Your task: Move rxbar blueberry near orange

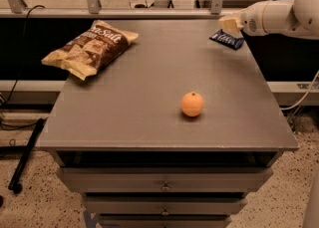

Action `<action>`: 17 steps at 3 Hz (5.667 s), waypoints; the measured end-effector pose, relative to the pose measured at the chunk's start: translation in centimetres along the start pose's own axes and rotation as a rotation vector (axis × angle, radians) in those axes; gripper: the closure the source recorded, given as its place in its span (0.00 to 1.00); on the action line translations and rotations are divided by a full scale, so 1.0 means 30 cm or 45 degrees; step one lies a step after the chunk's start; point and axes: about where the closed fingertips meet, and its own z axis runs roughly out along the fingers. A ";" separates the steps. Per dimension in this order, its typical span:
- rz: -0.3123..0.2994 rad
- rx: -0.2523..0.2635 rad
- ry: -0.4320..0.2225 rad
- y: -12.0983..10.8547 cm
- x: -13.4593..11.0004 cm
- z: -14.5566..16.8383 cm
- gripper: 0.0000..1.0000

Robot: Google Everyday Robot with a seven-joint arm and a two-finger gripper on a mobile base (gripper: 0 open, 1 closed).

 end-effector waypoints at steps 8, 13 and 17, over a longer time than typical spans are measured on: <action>0.027 -0.037 0.138 -0.092 0.217 0.101 0.00; 0.032 -0.087 0.101 -0.041 0.160 0.096 1.00; 0.026 -0.322 -0.054 0.268 0.001 0.063 1.00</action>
Offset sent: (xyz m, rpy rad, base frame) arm -0.0073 0.0124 -0.0040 0.0139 0.0167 0.0509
